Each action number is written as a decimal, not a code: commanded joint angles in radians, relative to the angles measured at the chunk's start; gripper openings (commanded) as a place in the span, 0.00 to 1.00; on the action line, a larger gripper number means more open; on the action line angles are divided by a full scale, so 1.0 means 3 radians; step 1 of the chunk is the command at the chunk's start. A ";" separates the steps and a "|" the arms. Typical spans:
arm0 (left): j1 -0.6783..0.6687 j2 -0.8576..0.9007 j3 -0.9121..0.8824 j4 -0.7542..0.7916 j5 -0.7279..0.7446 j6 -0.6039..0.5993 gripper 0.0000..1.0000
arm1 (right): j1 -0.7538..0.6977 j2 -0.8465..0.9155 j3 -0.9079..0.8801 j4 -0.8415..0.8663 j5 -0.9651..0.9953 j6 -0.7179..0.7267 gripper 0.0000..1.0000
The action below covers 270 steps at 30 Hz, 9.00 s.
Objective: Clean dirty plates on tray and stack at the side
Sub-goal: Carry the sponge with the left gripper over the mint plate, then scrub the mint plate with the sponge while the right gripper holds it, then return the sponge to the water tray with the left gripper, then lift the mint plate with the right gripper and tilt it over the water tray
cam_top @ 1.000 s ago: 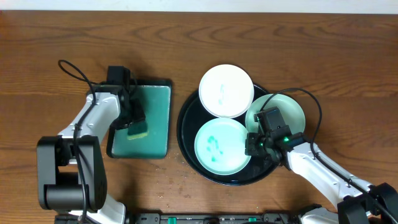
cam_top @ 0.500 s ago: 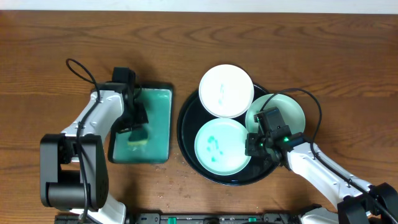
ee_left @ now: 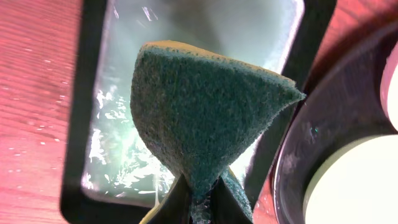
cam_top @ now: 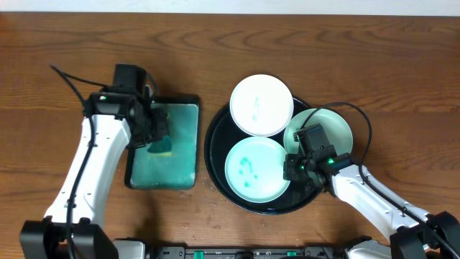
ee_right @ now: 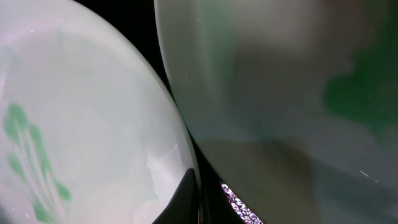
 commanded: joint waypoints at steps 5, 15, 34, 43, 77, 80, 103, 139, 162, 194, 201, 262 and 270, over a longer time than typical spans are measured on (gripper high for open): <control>-0.0542 0.0020 0.0020 0.0009 0.0306 -0.0135 0.07 | 0.0020 0.0014 0.0001 -0.0013 0.0107 0.0062 0.01; -0.1587 0.0371 0.0014 0.0571 0.0445 -0.1076 0.07 | 0.0020 0.0014 0.0001 -0.0036 0.0106 0.0062 0.01; -0.2199 0.1410 0.0015 0.0576 -0.0807 -0.1383 0.07 | 0.0020 0.0014 0.0001 -0.0092 0.0106 0.0062 0.01; -0.1987 0.1410 0.0015 0.0549 -0.0882 -0.1052 0.07 | 0.0020 0.0014 0.0001 -0.0092 0.0106 0.0062 0.01; -0.2391 0.1581 0.0015 0.0675 0.0163 -0.1233 0.07 | 0.0020 0.0014 0.0001 -0.0137 0.0107 0.0061 0.01; -0.2342 0.1518 0.0019 0.0534 -0.0331 -0.1258 0.07 | 0.0020 0.0014 0.0001 -0.0139 0.0107 0.0061 0.01; -0.2408 0.1380 -0.0018 0.1624 0.1111 -0.0830 0.07 | 0.0020 0.0014 0.0001 -0.0189 0.0106 0.0061 0.01; -0.1409 -0.0273 0.0039 0.0200 -0.1087 -0.0797 0.07 | 0.0020 0.0014 0.0001 -0.0192 0.0118 0.0061 0.01; -0.0300 0.0113 -0.0231 0.0272 -0.0331 -0.0338 0.56 | 0.0019 0.0009 0.0280 -0.0299 0.0181 0.0058 0.01; -0.0299 -0.1389 -0.0231 -0.0402 -0.0346 -0.0340 0.73 | 0.1761 0.1038 0.1912 0.1520 0.2157 -0.1573 0.01; -0.0299 -0.1771 -0.0231 -0.0421 -0.0746 -0.0738 0.74 | 0.2120 0.1012 0.1912 0.1953 0.2963 -0.2417 0.01; -0.0300 -0.2318 -0.0231 -0.0420 -0.1047 -0.0819 0.82 | 0.2327 0.0992 0.1911 0.2499 0.3621 -0.2809 0.01; -0.0300 -0.2318 -0.0231 -0.0420 -0.1047 -0.0819 0.82 | 0.1724 0.0964 0.1911 0.1225 0.1157 -0.0922 0.01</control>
